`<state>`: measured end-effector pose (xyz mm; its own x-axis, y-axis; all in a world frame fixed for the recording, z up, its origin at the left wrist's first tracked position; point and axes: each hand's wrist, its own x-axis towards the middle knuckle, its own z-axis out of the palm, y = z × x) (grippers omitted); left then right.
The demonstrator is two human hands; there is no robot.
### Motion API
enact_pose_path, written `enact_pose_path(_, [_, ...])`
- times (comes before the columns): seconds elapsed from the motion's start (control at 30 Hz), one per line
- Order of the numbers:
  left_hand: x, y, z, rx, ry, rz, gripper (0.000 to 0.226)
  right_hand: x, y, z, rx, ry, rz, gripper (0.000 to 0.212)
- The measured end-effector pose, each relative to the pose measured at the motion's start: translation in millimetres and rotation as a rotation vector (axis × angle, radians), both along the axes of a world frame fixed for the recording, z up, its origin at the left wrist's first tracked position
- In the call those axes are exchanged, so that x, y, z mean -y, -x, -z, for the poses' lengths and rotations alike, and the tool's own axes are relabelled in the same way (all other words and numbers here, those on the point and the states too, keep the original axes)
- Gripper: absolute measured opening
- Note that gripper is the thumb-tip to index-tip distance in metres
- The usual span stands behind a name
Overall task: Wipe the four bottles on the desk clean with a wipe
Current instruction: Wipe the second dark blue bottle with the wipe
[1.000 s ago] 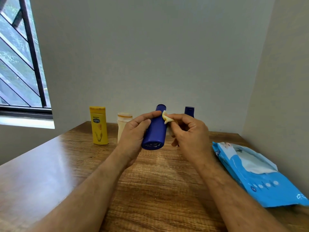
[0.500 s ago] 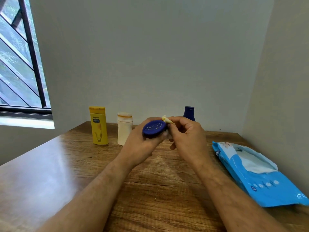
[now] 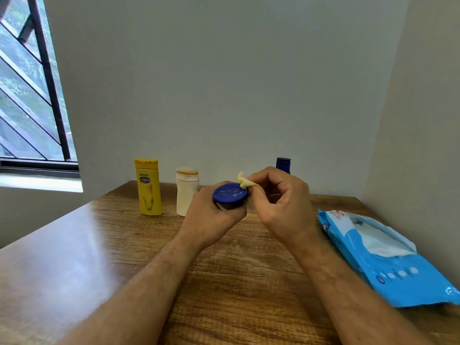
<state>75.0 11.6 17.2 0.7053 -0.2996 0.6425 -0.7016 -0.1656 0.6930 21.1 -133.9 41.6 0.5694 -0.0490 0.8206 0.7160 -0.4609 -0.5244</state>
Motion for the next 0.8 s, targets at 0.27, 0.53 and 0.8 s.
enact_pose_path(0.27, [0.9, -2.1, -0.2, -0.065, 0.079, -0.010, 0.022, 0.1, 1.3, 3.4, -0.001, 0.154, 0.012, 0.015])
enact_pose_path(0.53, [-2.0, -4.7, 2.9, 0.034, -0.031, -0.155, 0.032, -2.0, 7.5, 3.4, -0.022, 0.284, 0.041, 0.019])
enact_pose_path(0.8, [0.7, -10.6, 4.6, 0.044, 0.002, -0.140, 0.026, -5.0, 4.5, 2.1, -0.009, 0.253, 0.111, 0.019])
